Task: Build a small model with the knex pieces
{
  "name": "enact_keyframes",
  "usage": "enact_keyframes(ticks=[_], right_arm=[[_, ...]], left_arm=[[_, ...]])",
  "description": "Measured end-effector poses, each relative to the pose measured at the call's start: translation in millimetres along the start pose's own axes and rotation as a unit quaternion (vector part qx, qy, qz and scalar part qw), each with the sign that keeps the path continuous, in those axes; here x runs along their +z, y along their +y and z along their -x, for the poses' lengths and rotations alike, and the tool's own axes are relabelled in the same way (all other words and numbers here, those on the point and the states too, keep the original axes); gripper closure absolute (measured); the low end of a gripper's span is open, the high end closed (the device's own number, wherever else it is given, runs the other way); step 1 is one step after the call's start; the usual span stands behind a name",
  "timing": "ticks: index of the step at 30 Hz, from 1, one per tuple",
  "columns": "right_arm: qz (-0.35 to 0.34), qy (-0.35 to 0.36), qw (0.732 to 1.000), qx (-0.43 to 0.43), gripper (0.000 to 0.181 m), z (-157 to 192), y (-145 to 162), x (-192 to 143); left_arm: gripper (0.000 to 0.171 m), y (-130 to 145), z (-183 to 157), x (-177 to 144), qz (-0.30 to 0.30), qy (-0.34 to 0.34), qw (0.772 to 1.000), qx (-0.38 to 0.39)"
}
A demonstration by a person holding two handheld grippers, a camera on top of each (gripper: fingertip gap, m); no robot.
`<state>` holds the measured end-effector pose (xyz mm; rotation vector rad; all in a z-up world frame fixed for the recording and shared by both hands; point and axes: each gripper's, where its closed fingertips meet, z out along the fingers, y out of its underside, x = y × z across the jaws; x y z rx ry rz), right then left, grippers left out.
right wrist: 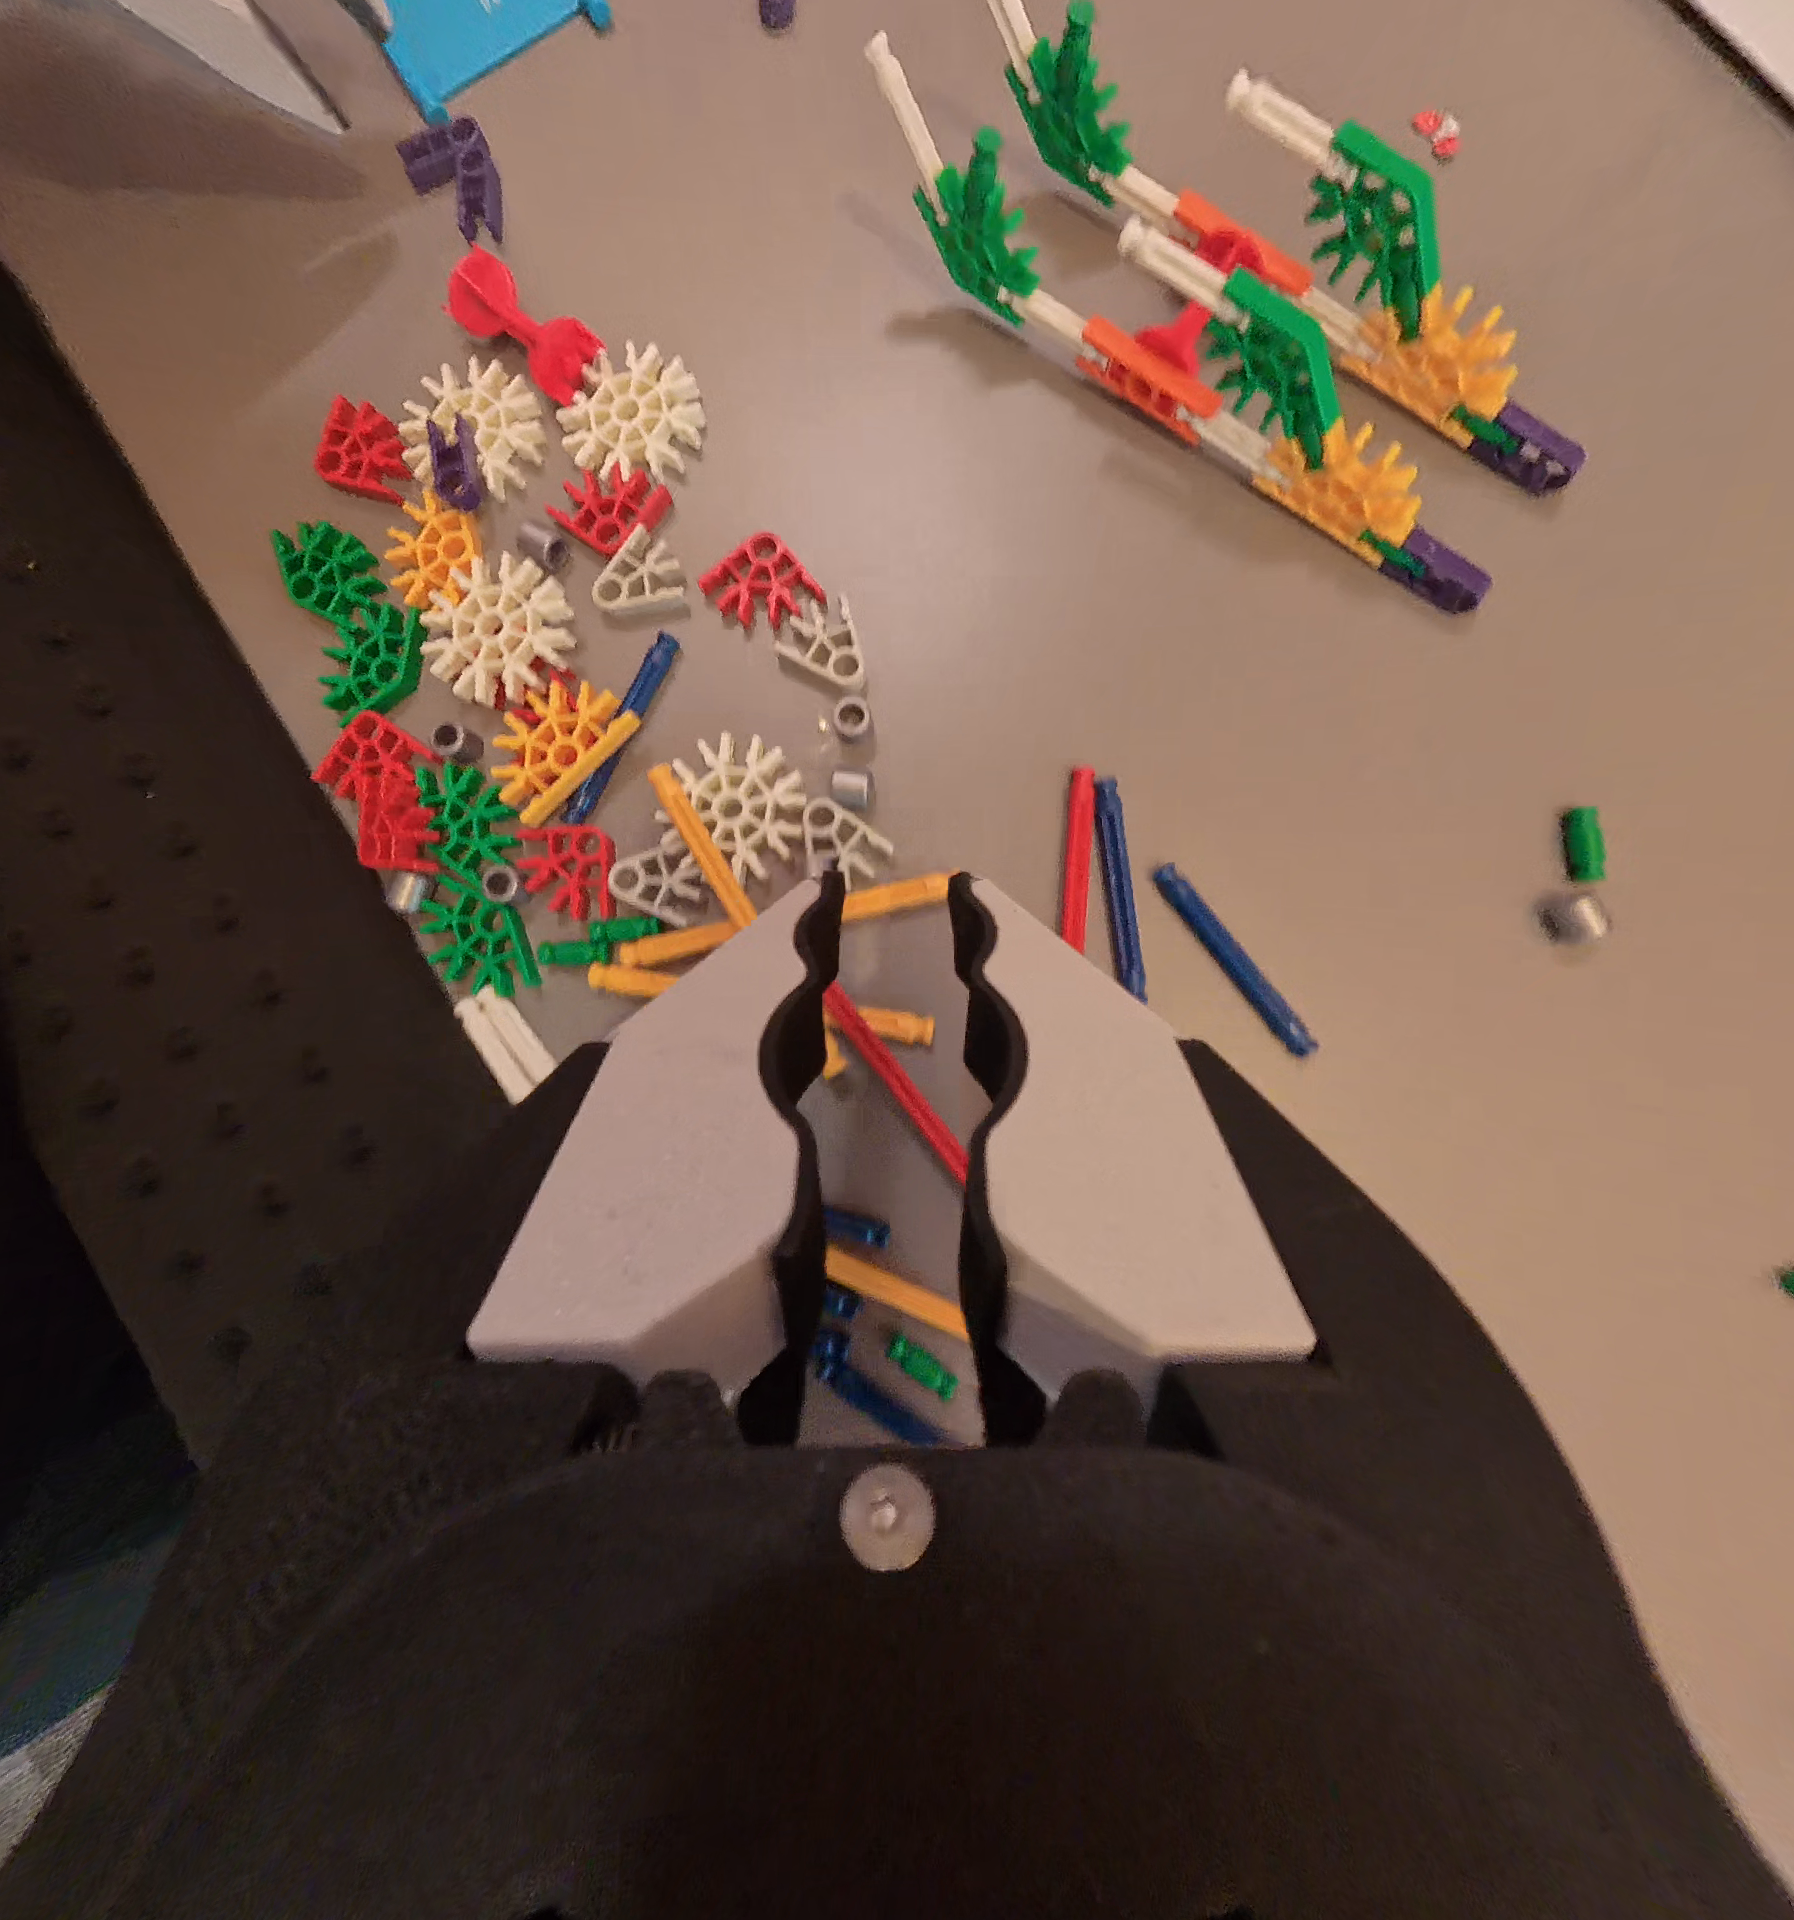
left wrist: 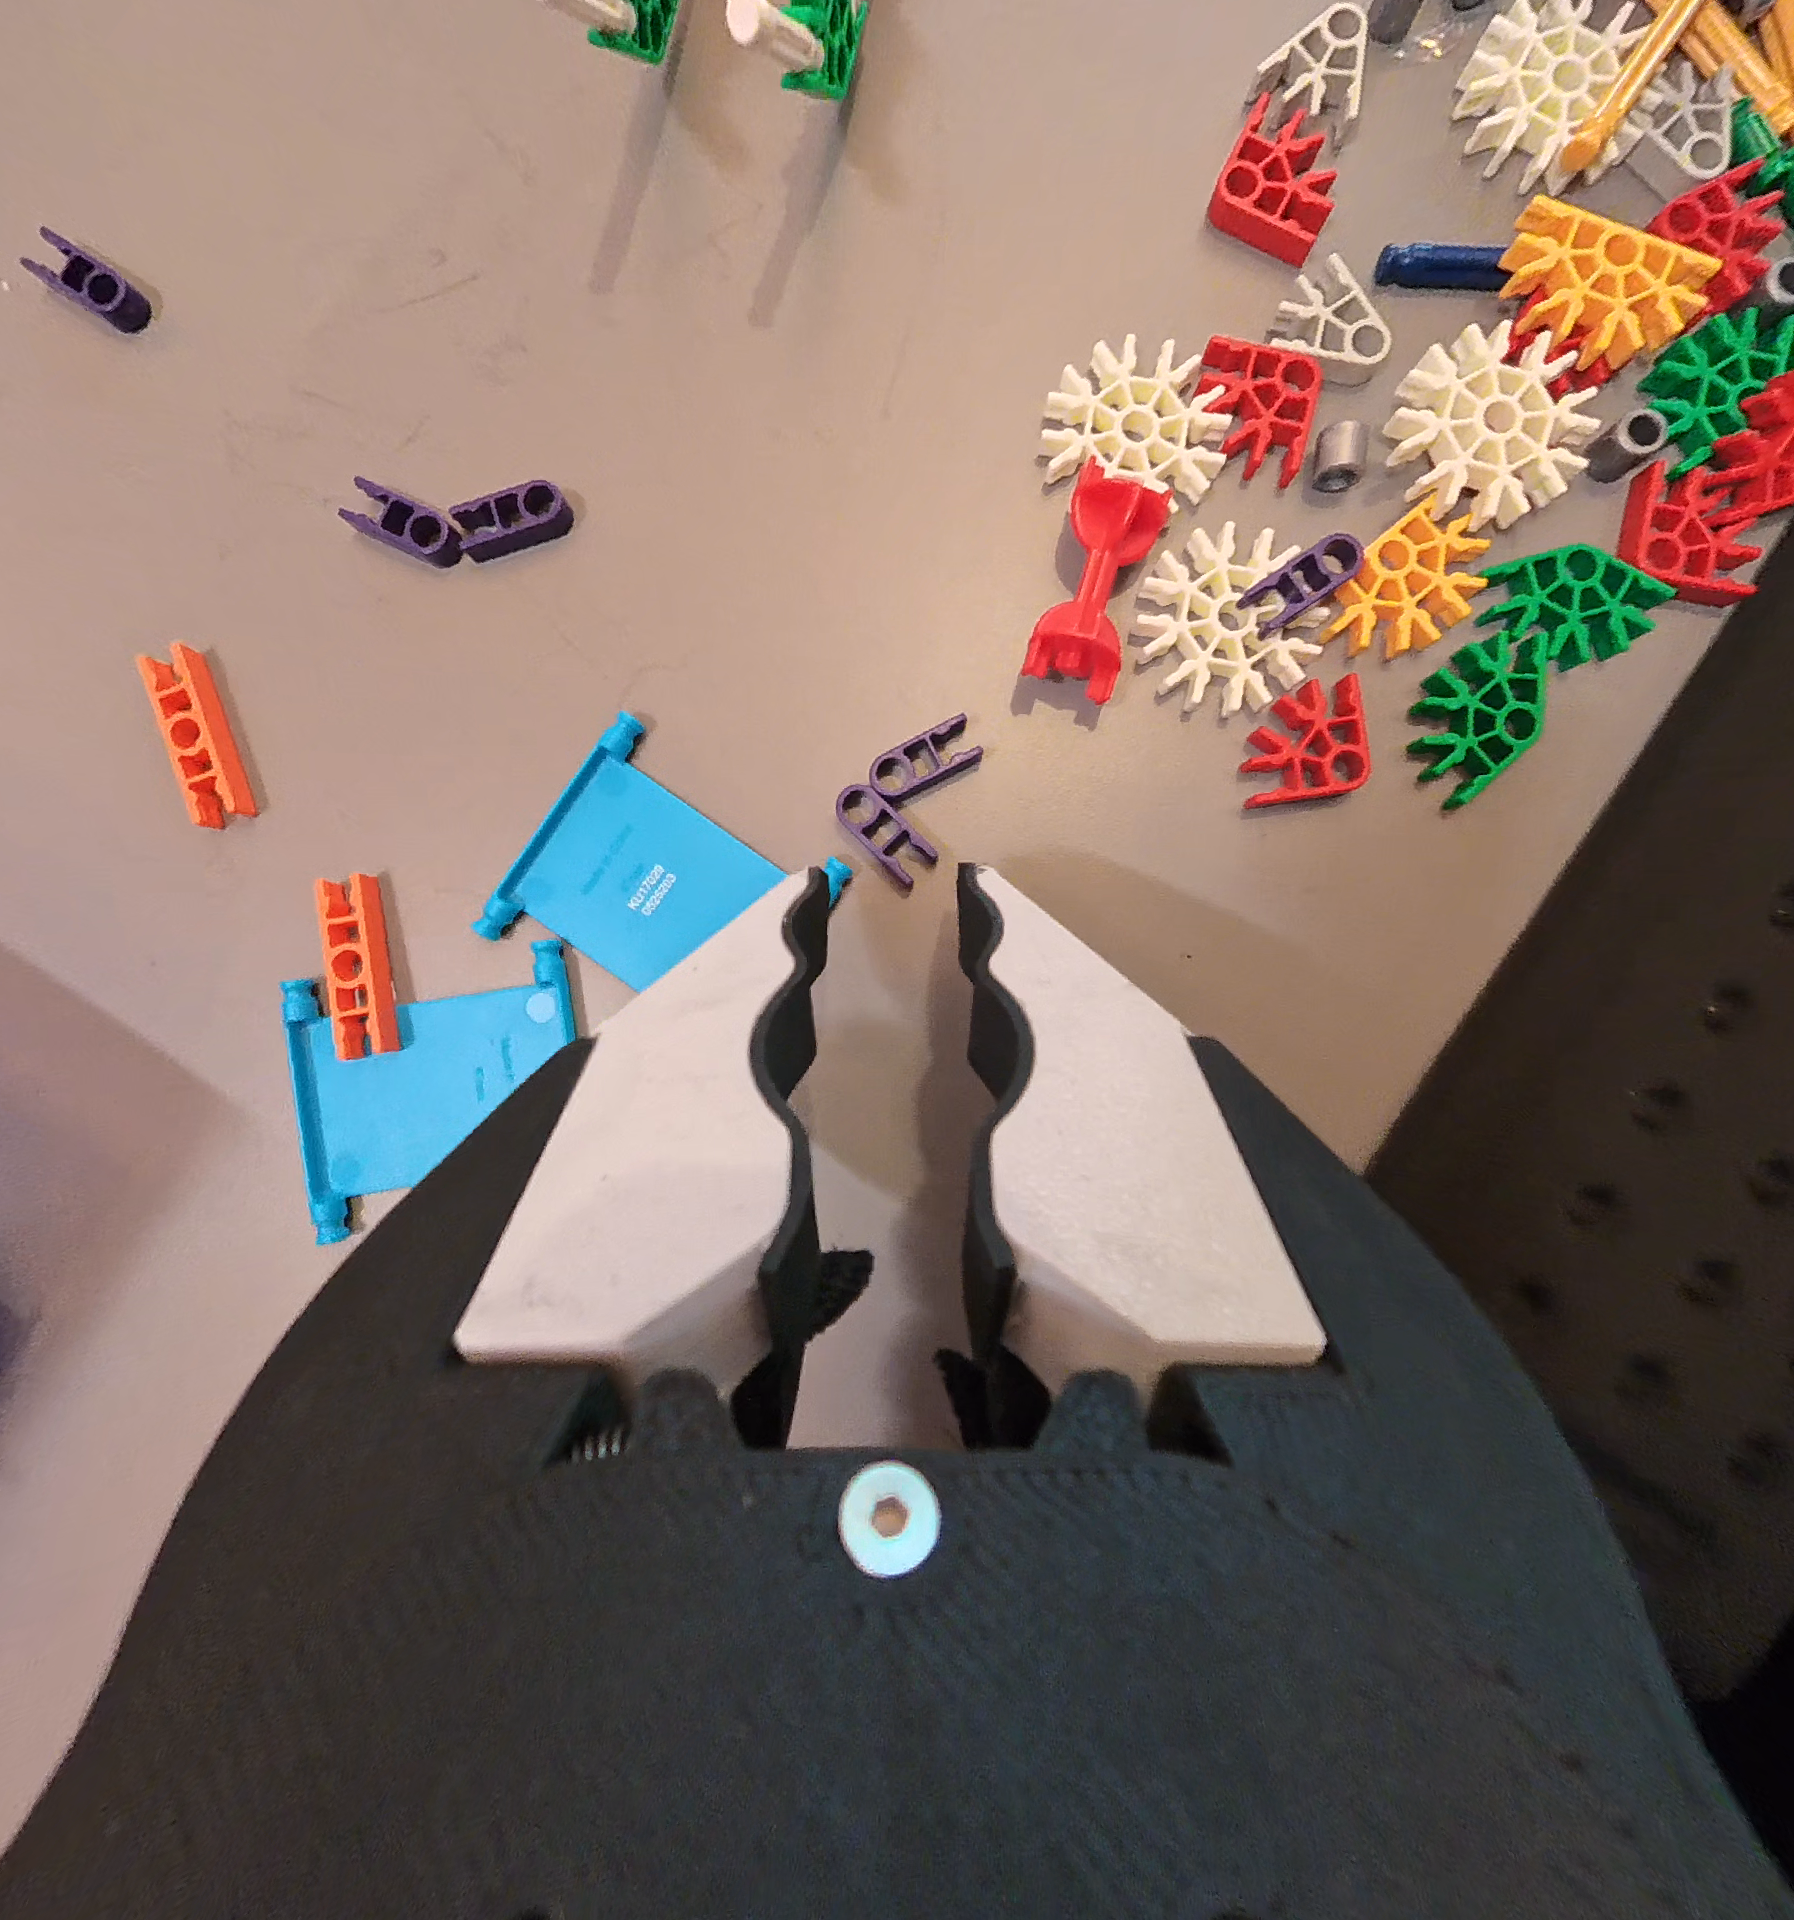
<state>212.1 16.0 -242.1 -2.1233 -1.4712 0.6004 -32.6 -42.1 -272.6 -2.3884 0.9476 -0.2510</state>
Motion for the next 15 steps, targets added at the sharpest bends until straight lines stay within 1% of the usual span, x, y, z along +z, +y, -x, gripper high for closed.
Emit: enact_keyframes(ticks=[3, 6, 10, 12, 14, 15], right_arm=[[0.029, 0.005, 0.999, 0.011, 0.168, -5, 24, -15], [0.050, 0.003, 0.998, 0.025, 0.170, -5, 47, -29], [0.074, -0.015, 0.997, 0.028, 0.174, 7, 71, -40], [0.083, -0.033, 0.996, 0.025, 0.173, 18, 79, -41], [0.081, -0.051, 0.995, 0.017, 0.173, 31, 80, -39], [0.080, -0.060, 0.995, 0.013, 0.173, 39, 78, -36]], left_arm=[[0.150, 3, -4, 4, 0.013, 0.009, 1.000, -0.008], [0.149, 3, -13, 8, 0.012, 0.022, 0.999, -0.027], [0.147, -6, -32, 14, -0.004, 0.047, 0.997, -0.055], [0.142, -12, -40, 16, -0.012, 0.058, 0.996, -0.065], [0.138, -15, -48, 16, -0.019, 0.072, 0.994, -0.075], [0.136, -16, -48, 15, -0.023, 0.069, 0.995, -0.072]])
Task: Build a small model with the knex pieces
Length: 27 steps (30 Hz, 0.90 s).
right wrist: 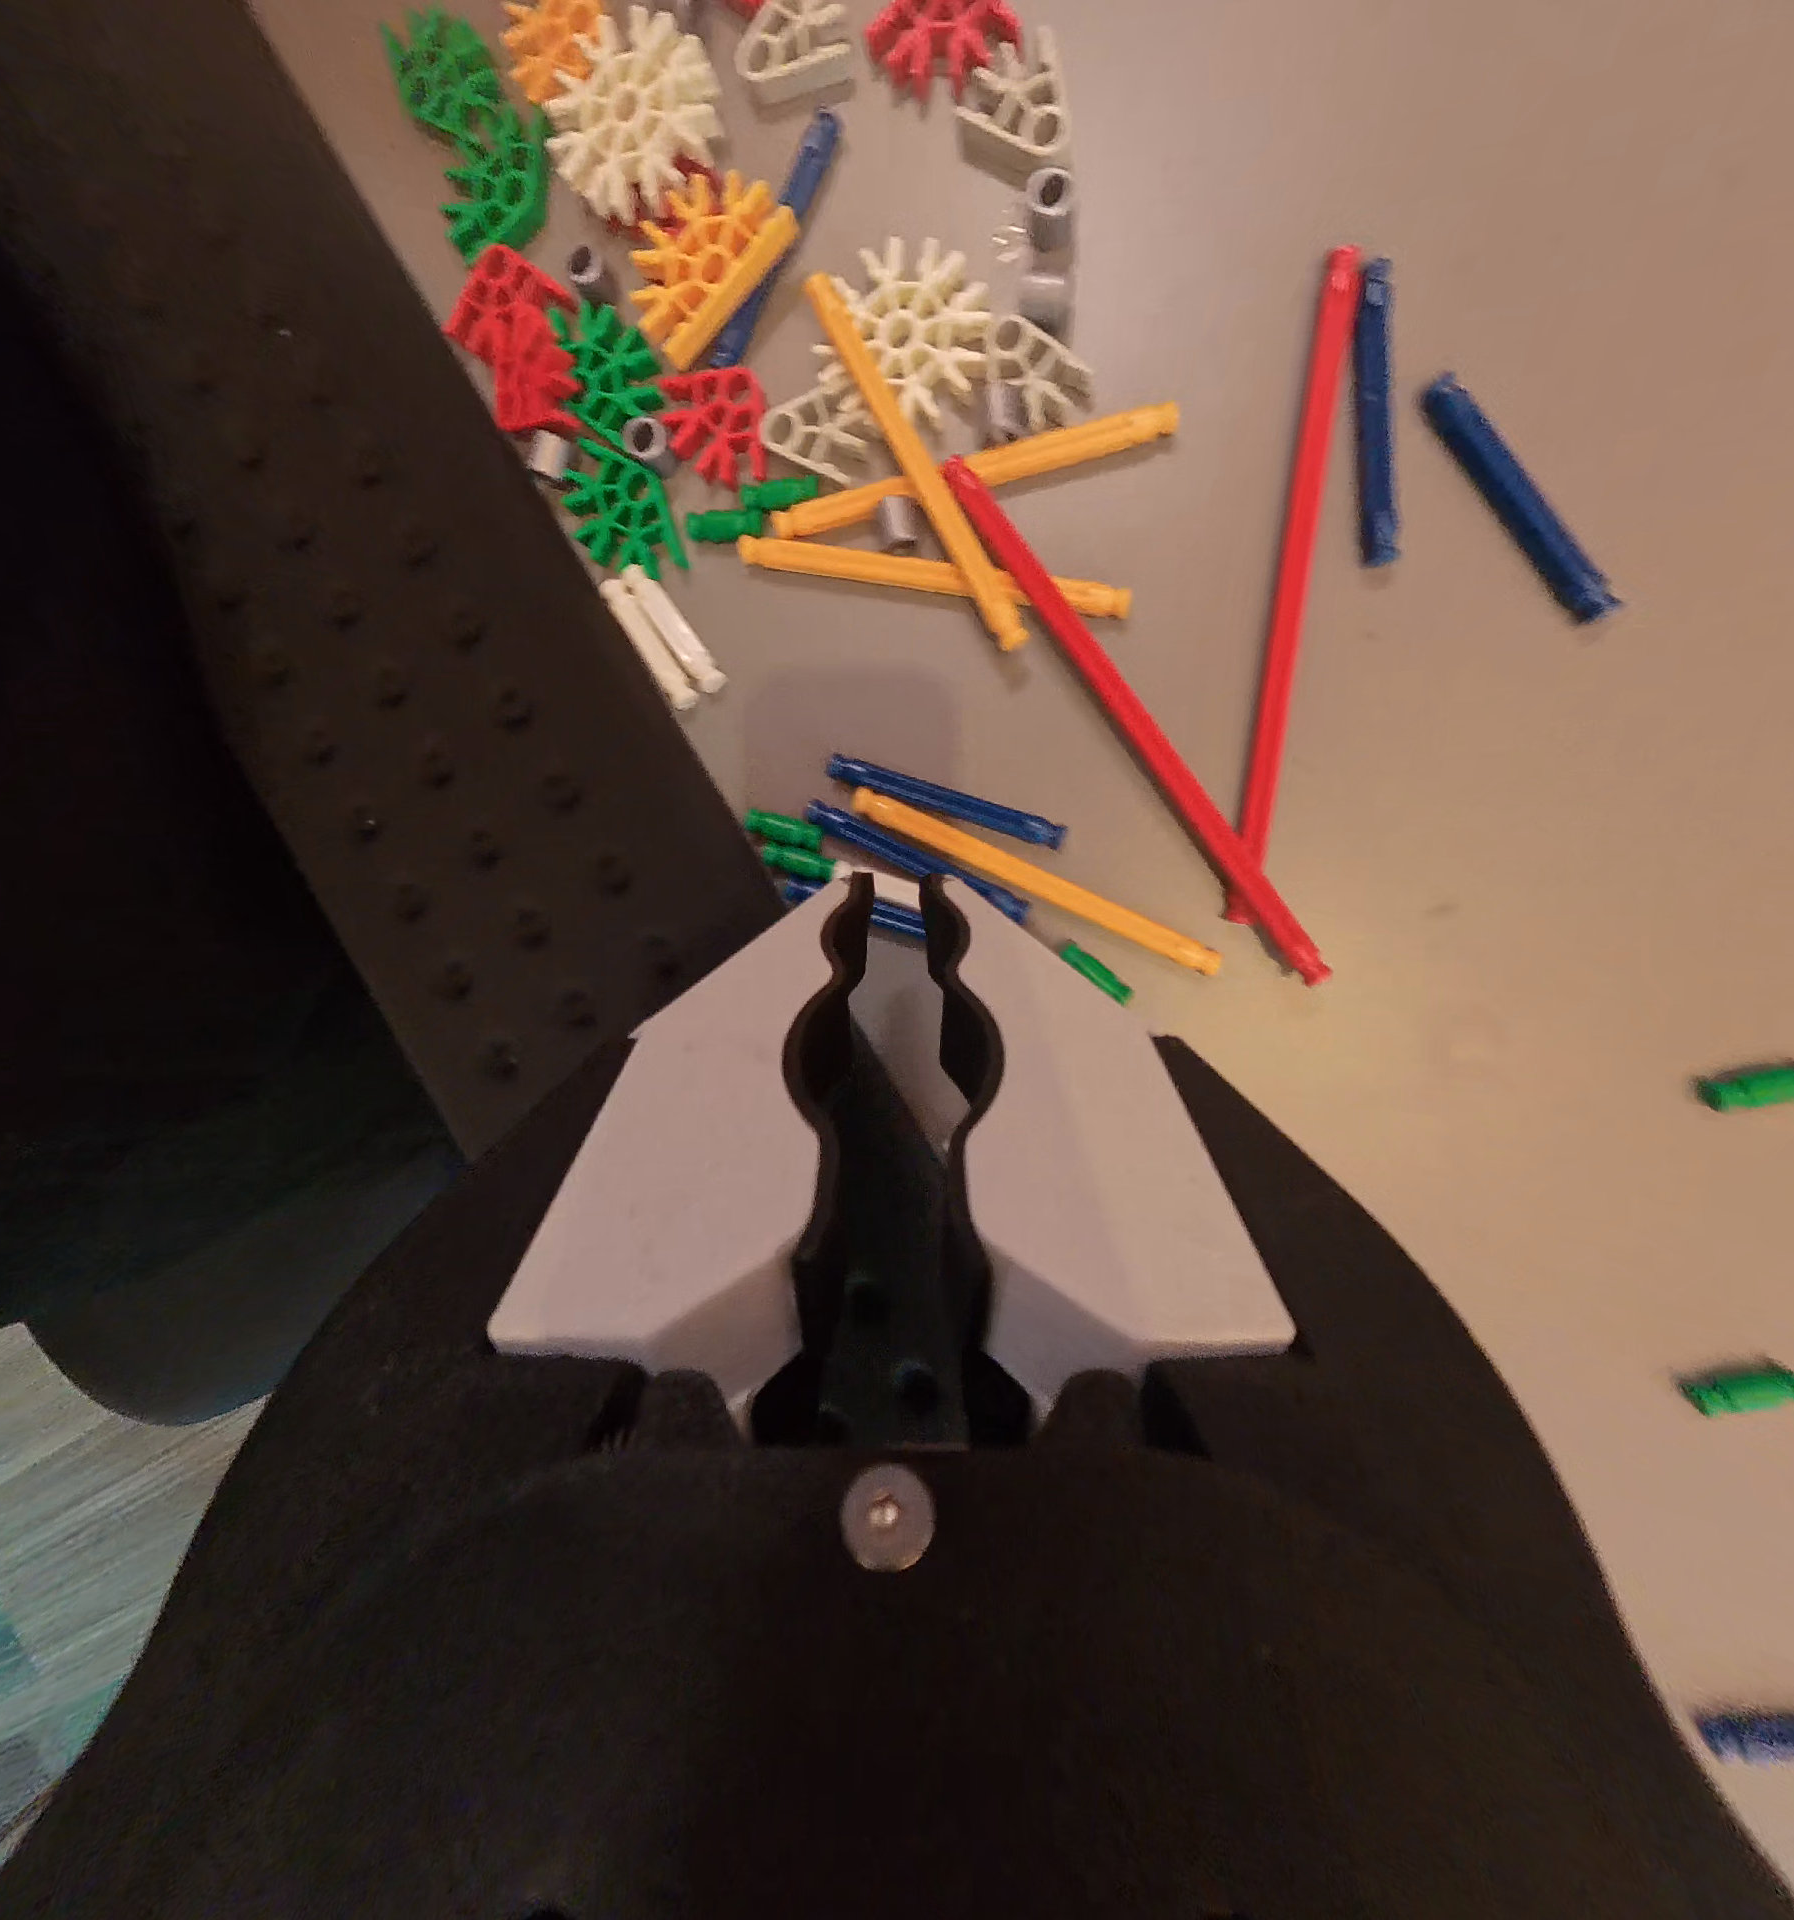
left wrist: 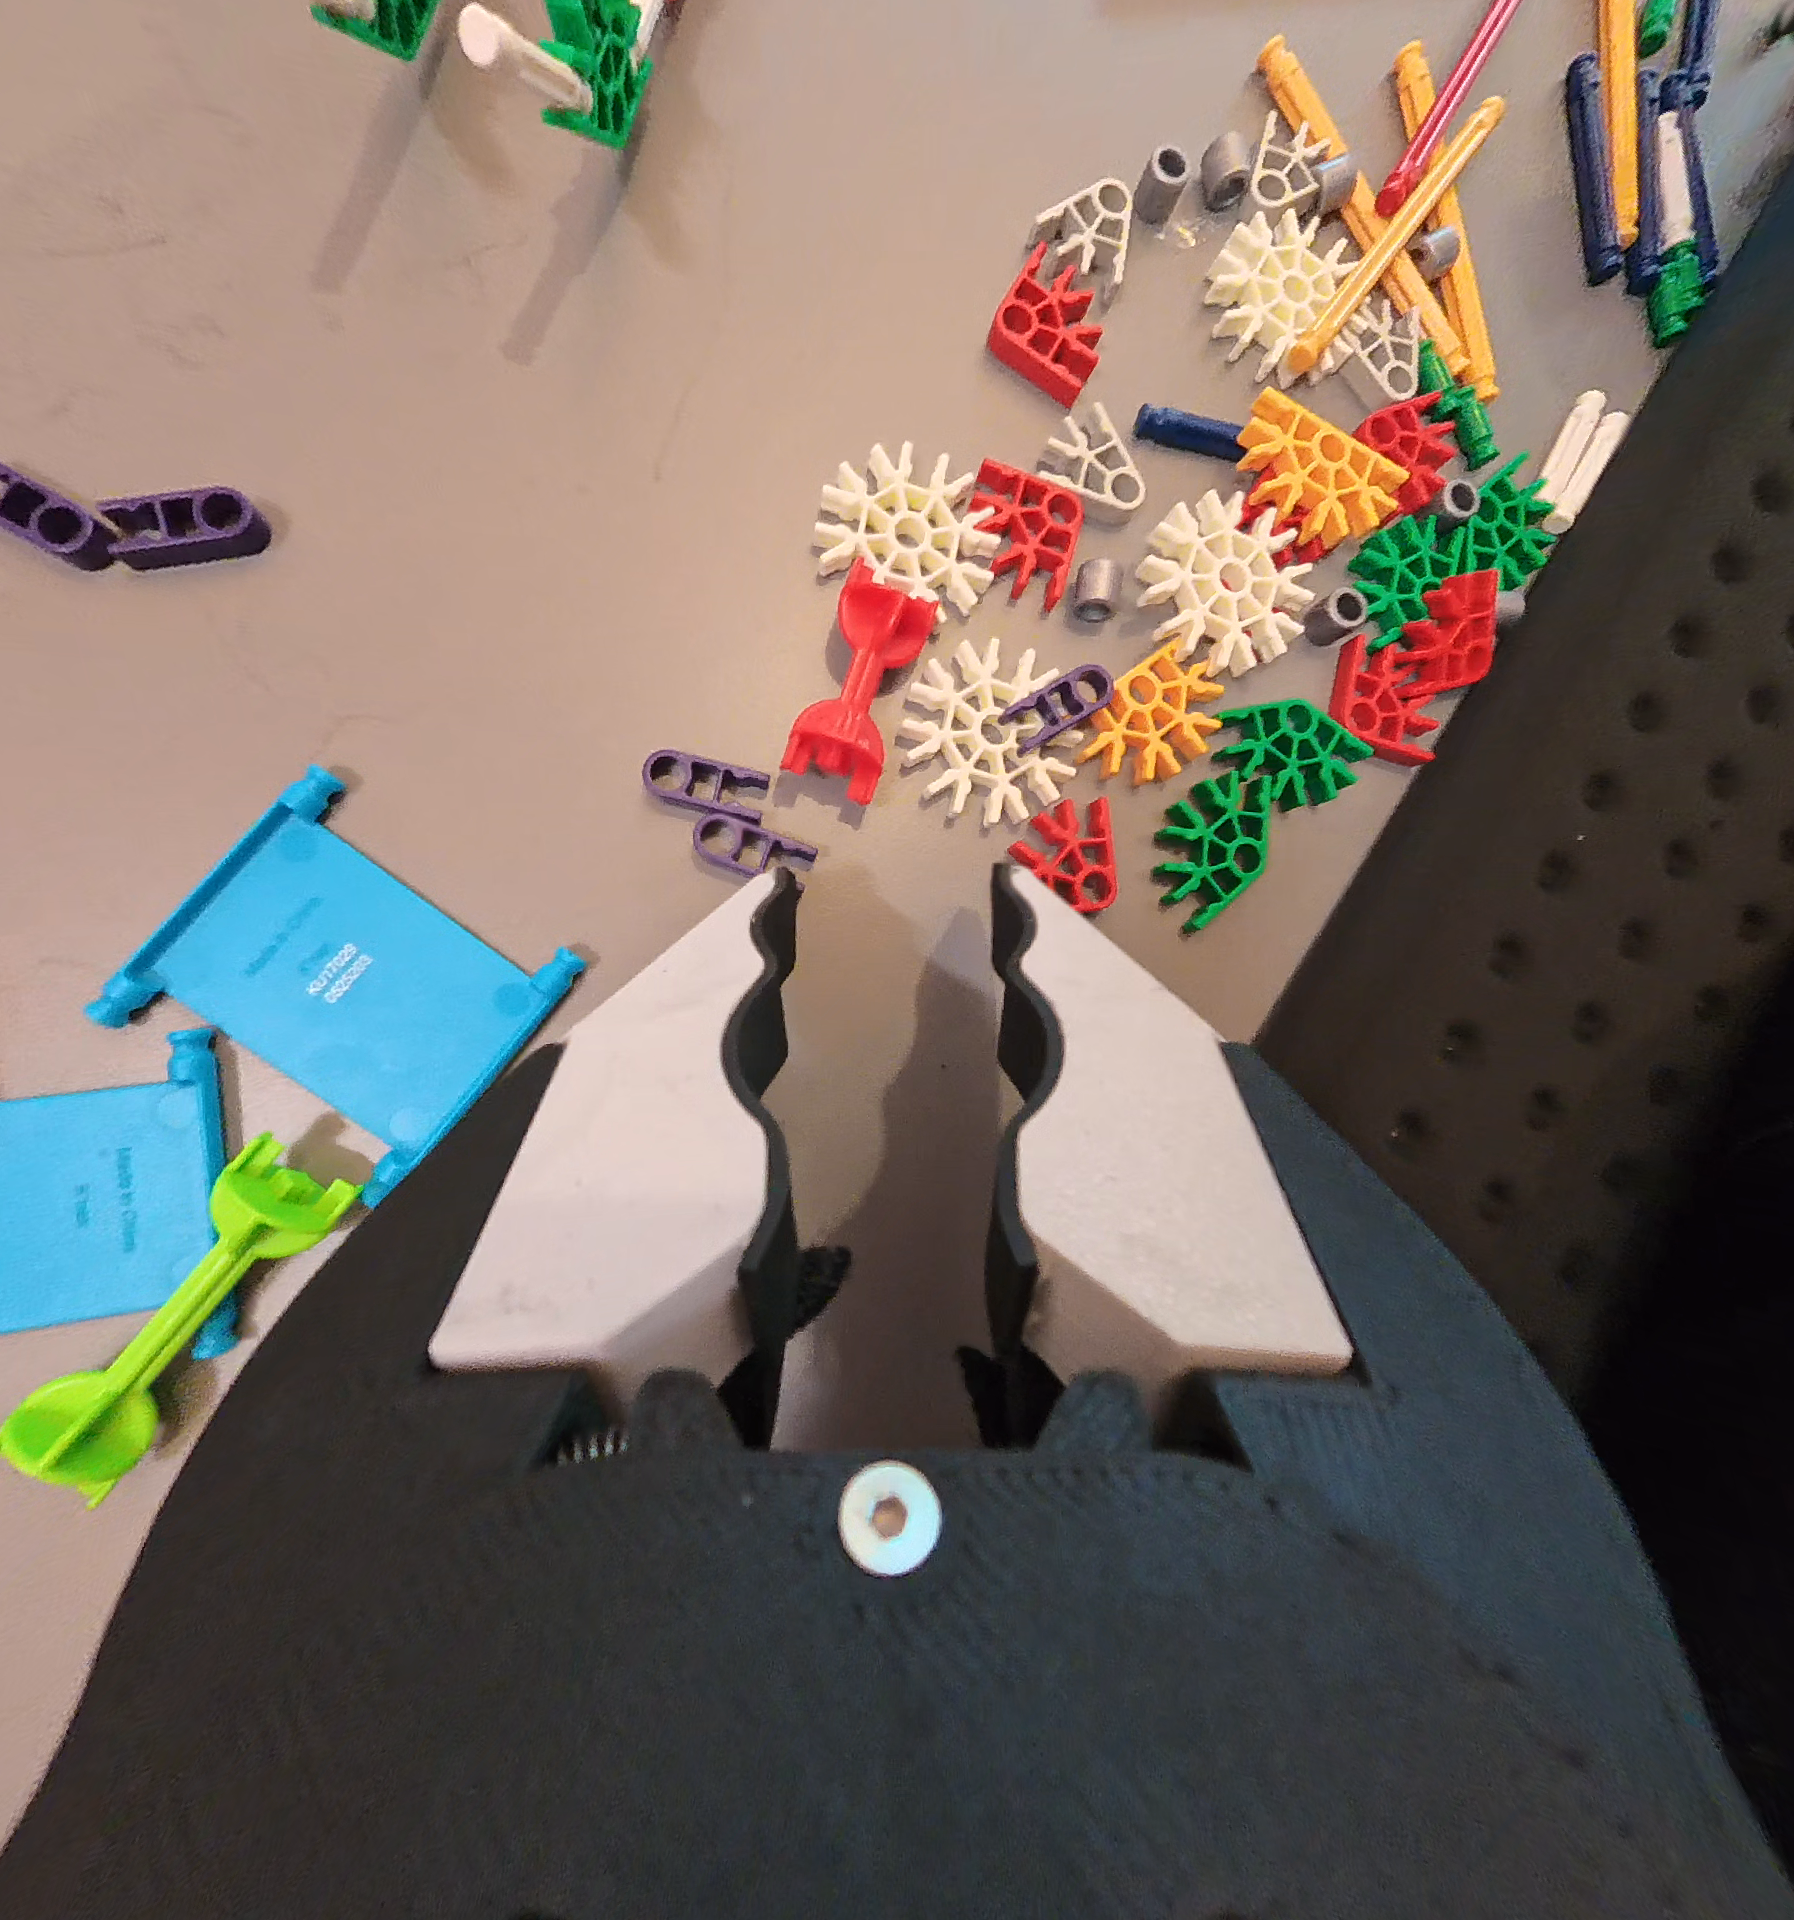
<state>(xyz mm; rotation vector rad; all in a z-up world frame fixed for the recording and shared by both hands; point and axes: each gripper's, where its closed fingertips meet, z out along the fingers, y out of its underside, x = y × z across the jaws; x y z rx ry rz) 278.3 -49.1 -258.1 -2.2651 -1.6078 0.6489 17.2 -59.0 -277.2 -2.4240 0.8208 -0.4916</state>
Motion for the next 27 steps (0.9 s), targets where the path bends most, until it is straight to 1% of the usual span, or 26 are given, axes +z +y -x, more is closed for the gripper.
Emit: enact_keyframes(ticks=[3, 6, 8, 13, 15, 18, 21, 25, 27], right_arm=[[0.014, -0.008, 1.000, -0.018, 0.171, 18, -3, 15], [0.036, 0.002, 0.997, -0.063, 0.173, 28, 0, 28], [0.041, 0.002, 0.995, -0.090, 0.179, 29, 0, 31], [0.069, -0.025, 0.984, -0.165, 0.177, 26, 3, 30], [0.079, -0.043, 0.978, -0.190, 0.179, 26, 6, 32], [0.093, -0.048, 0.972, -0.212, 0.178, 20, 8, 34], [0.089, -0.056, 0.969, -0.223, 0.177, 20, 8, 36], [0.067, -0.053, 0.973, -0.215, 0.171, 17, 2, 33], [0.068, -0.045, 0.974, -0.211, 0.171, 14, 4, 36]], left_arm=[[0.135, 1, 3, -6, -0.004, -0.009, 1.000, 0.005], [0.135, -1, 9, -13, -0.015, -0.019, 1.000, 0.008], [0.135, -2, 13, -16, -0.018, -0.028, 0.999, 0.009], [0.135, -5, 20, -20, -0.024, -0.039, 0.999, 0.021], [0.135, -2, 21, -21, -0.020, -0.041, 0.999, 0.027], [0.134, 0, 26, -21, -0.012, -0.046, 0.998, 0.043], [0.134, -3, 28, -22, -0.013, -0.047, 0.997, 0.053], [0.134, -7, 32, -24, -0.017, -0.052, 0.997, 0.062], [0.134, -8, 34, -23, -0.015, -0.054, 0.996, 0.066]])
